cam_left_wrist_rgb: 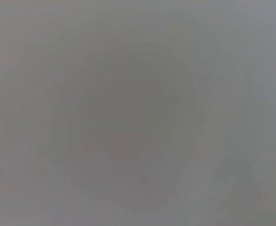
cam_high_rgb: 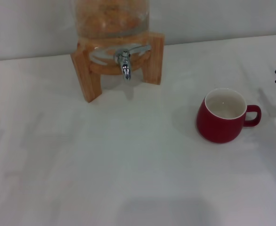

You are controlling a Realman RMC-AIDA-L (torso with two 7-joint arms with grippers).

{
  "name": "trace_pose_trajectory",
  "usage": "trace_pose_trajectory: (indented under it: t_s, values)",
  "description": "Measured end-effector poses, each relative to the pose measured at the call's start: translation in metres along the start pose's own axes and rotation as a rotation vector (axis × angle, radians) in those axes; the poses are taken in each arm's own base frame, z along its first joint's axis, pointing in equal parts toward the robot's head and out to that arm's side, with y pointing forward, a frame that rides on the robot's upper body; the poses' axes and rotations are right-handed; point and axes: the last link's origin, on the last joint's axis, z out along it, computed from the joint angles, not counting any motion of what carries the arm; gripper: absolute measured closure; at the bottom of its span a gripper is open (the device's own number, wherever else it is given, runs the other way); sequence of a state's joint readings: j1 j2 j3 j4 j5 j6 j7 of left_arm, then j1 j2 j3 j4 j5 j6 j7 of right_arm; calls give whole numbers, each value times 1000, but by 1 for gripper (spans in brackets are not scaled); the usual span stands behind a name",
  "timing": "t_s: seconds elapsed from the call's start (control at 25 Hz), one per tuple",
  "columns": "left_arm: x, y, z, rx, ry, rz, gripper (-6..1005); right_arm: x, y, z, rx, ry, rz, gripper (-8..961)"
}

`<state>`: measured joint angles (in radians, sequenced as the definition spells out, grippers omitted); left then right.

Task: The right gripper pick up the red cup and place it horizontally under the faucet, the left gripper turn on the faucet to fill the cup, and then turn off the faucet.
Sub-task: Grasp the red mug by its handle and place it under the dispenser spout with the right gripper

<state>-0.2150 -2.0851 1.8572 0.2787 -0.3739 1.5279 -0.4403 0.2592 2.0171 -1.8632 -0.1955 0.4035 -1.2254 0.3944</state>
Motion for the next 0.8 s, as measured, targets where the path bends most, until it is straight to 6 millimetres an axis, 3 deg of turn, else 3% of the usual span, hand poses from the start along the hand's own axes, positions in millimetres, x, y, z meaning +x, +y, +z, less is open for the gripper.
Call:
trace_pose_trajectory:
  t_s: [0.8]
  values:
    - [0,-1,-2,4,-4,-6,128,4,1,-3,-10,19,-7,127]
